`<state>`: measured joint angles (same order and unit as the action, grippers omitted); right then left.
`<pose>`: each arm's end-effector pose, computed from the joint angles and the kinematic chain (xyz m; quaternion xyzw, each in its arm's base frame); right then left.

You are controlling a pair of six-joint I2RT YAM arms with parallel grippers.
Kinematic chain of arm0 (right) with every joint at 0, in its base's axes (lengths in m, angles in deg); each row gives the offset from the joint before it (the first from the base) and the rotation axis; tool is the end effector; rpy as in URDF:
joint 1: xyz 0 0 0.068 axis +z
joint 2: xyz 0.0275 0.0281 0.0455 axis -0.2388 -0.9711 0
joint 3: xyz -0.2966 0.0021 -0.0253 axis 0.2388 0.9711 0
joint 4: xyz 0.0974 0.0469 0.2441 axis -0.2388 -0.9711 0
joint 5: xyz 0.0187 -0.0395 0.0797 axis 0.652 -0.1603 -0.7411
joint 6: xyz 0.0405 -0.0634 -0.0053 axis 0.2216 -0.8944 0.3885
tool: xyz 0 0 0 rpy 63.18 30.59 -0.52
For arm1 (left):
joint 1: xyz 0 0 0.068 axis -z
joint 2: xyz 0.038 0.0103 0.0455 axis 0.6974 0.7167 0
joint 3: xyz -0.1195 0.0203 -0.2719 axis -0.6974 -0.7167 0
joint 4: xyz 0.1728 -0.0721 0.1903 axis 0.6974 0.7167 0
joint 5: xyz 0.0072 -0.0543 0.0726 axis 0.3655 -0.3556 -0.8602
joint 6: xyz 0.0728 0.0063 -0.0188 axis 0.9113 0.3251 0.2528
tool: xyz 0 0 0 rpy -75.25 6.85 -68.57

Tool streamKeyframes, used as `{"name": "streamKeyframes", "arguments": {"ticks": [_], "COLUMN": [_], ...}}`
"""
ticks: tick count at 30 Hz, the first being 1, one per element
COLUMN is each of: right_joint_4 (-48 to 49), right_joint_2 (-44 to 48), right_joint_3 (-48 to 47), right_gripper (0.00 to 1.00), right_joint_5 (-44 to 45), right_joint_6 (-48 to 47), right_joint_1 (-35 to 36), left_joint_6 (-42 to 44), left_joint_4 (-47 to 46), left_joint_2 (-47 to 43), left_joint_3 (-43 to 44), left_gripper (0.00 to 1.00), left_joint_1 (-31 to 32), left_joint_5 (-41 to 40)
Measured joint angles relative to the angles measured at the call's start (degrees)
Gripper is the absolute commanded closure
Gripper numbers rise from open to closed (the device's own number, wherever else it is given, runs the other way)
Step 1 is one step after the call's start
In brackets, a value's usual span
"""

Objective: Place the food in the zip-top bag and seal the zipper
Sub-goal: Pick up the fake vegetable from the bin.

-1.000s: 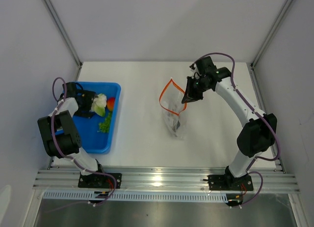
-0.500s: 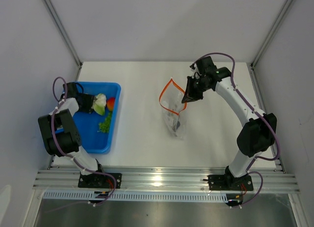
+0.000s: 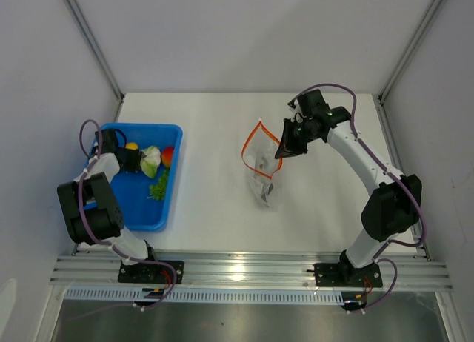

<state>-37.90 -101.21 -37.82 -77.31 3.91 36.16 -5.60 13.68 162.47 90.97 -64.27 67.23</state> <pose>0.3375 0.1652 0.3224 -0.0393 0.9457 0.2767 0.1657 0.3301 0.1124 0.1863 -0.6055 0.7332 -0.1611 0.2643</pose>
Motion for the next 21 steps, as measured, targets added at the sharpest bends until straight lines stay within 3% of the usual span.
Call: {"name": "streamKeyframes", "arguments": {"ticks": [7,16,21], "right_joint_4": [1.9,2.7,1.9], "right_joint_2": [2.6,4.6,4.6], "right_joint_3": [2.5,4.4,4.3], "right_gripper": [1.0,1.0,1.0], "right_joint_5": [-0.9,-0.8,1.7], "right_joint_6": [0.0,-0.1,-0.2], "right_joint_1": [0.0,0.6,2.6], "left_joint_6": [2.6,7.6,8.7], "left_joint_4": [5.4,14.4,17.2], "left_joint_2": [-8.0,-22.4,-26.2], "left_joint_3": [-3.9,-2.4,0.8], "left_gripper": [0.99,0.99,0.99], "left_joint_1": [0.0,0.9,10.3], "left_joint_5": [-0.8,-0.7,0.2]}}
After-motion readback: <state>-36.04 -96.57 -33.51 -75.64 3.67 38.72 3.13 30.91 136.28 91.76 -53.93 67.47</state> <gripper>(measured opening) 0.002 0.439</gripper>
